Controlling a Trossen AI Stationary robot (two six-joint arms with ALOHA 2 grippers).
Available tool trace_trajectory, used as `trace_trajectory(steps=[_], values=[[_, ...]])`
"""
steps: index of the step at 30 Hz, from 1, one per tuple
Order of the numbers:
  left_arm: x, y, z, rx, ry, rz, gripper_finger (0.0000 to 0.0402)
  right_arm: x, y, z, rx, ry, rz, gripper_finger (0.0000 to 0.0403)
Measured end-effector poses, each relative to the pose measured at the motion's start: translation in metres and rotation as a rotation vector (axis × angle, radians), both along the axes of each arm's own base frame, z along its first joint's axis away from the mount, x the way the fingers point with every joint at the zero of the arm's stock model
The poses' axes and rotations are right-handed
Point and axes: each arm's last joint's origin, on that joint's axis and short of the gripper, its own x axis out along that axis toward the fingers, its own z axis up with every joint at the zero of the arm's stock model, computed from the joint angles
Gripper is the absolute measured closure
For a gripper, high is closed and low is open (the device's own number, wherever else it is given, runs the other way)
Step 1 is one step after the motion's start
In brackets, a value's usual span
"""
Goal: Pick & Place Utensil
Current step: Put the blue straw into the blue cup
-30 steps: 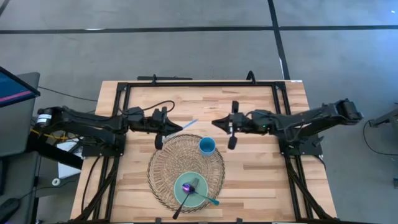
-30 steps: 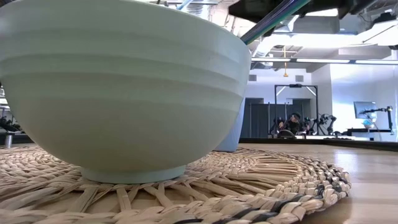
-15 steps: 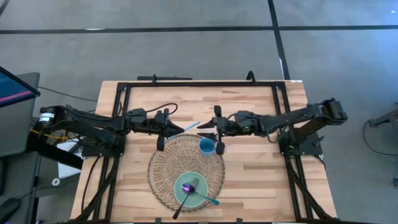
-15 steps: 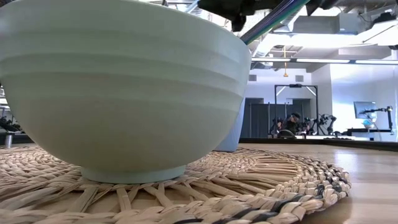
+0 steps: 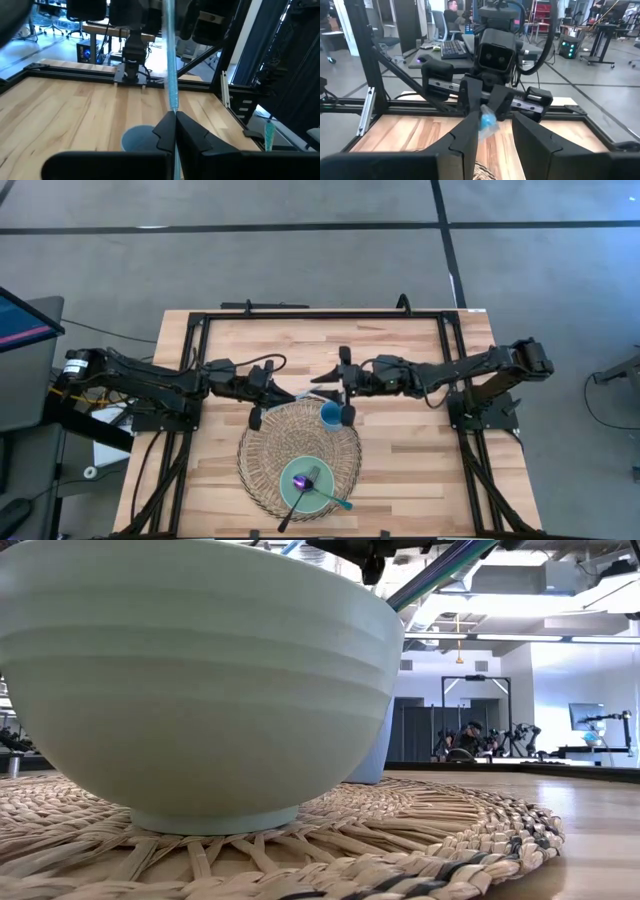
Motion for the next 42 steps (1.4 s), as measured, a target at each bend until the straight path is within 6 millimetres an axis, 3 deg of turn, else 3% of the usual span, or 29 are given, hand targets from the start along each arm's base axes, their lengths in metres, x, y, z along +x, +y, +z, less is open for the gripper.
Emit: trace_trajectory(steps=[7, 21, 31, 42], values=[[0.000, 0.000, 0.000, -0.001, -0.004, 0.010, 0.0393, 0.001, 0.000, -0.003, 0.005, 0.011, -0.001, 0.0296], [0.000, 0.000, 0.001, -0.009, -0.004, 0.010, 0.0391, 0.001, 0.002, -0.003, 0.011, 0.019, 0.074, 0.0398], [0.000, 0.001, 0.000, -0.012, 0.003, 0.011, 0.0370, 0.000, 0.002, -0.007, 0.059, 0.069, 0.068, 0.0400], [0.000, 0.001, 0.000, -0.020, 0.001, 0.011, 0.0317, -0.002, 0.007, -0.011, 0.089, 0.118, 0.068, 0.0402]])
